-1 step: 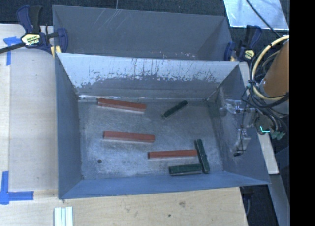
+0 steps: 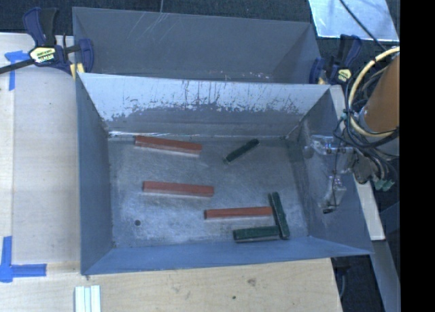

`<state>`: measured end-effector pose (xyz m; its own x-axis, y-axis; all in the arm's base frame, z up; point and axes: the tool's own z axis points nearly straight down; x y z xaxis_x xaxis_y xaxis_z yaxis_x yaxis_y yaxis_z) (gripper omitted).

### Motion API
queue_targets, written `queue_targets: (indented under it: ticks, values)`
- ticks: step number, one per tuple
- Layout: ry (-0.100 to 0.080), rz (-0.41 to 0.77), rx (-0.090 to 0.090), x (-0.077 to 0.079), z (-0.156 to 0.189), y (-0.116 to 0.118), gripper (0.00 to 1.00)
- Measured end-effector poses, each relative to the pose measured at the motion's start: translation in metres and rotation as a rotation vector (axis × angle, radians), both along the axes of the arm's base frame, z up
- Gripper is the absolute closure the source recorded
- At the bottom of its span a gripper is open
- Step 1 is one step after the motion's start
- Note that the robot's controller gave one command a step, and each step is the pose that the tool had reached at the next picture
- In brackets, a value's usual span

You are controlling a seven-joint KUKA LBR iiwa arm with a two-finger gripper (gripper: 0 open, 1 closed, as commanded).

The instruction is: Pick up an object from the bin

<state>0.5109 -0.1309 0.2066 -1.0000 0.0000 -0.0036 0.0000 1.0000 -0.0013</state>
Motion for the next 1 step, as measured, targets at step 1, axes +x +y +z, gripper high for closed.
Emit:
queue_targets:
  ticks: [1]
  values:
    - [-0.003, 0.085, -0.001, 0.0014, -0.0695, 0.0436, 0.00]
